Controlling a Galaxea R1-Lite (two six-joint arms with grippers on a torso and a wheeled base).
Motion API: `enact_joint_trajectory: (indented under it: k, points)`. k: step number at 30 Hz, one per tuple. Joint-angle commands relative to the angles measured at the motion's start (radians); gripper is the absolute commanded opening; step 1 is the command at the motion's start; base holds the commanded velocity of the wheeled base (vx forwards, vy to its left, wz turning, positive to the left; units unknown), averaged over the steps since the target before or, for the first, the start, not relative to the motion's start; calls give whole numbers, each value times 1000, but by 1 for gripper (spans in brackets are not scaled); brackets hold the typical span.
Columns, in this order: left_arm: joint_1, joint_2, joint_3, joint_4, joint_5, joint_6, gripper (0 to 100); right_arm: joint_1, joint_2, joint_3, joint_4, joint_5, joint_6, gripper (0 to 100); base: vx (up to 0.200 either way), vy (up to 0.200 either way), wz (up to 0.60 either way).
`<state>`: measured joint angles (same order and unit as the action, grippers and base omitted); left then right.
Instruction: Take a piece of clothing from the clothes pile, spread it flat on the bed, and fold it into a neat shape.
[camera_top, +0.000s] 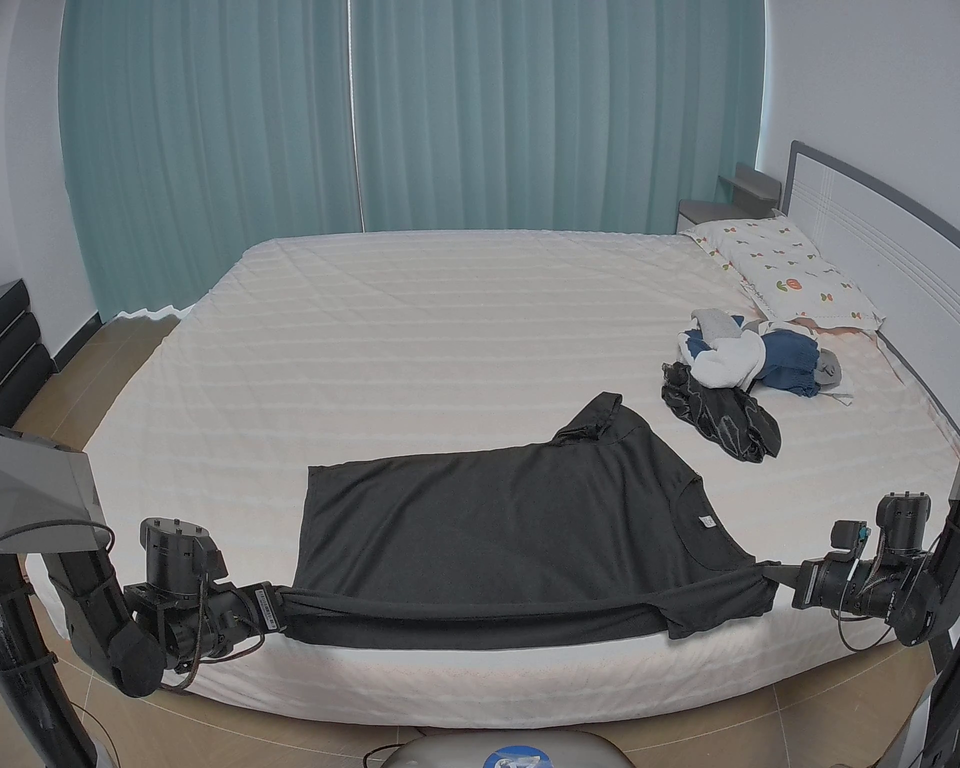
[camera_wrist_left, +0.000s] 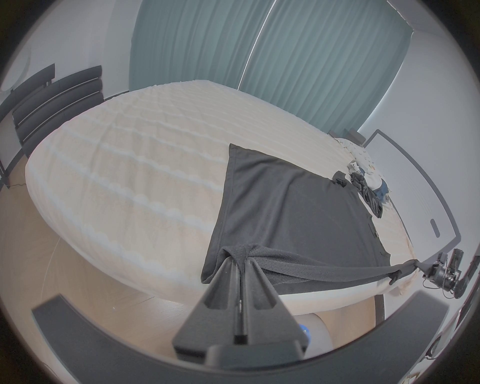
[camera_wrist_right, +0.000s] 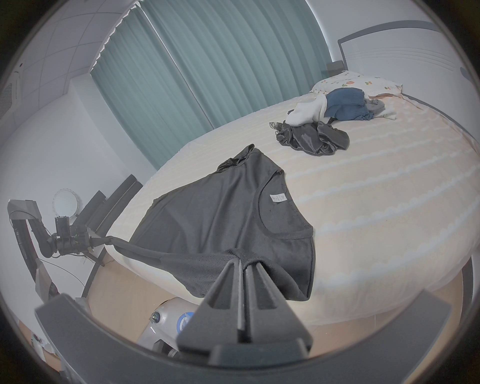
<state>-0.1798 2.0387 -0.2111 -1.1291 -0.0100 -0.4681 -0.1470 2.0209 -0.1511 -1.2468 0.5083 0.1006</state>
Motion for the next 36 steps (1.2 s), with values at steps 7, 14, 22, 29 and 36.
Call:
enact_joint_trajectory:
  k: [7,14,22,29,36]
  points:
    - [-6,-78,114,-11,-1,8,0,1,-51,57,-6,4,-1,0,0,0,0]
    - [-9,-81,137,-8,-1,8,0,1,-54,74,-22,4,-2,0,0,0,0]
    - [0,-34,79,-11,-4,-6,0,4,-33,67,-68,4,8,0,0,0,0]
    - [3,43,-2,-11,-2,-43,0,24,12,13,-74,1,51,0,0,0,0]
    - [3,80,-57,-11,-2,-58,0,32,71,-53,-74,-7,53,0,0,0,0]
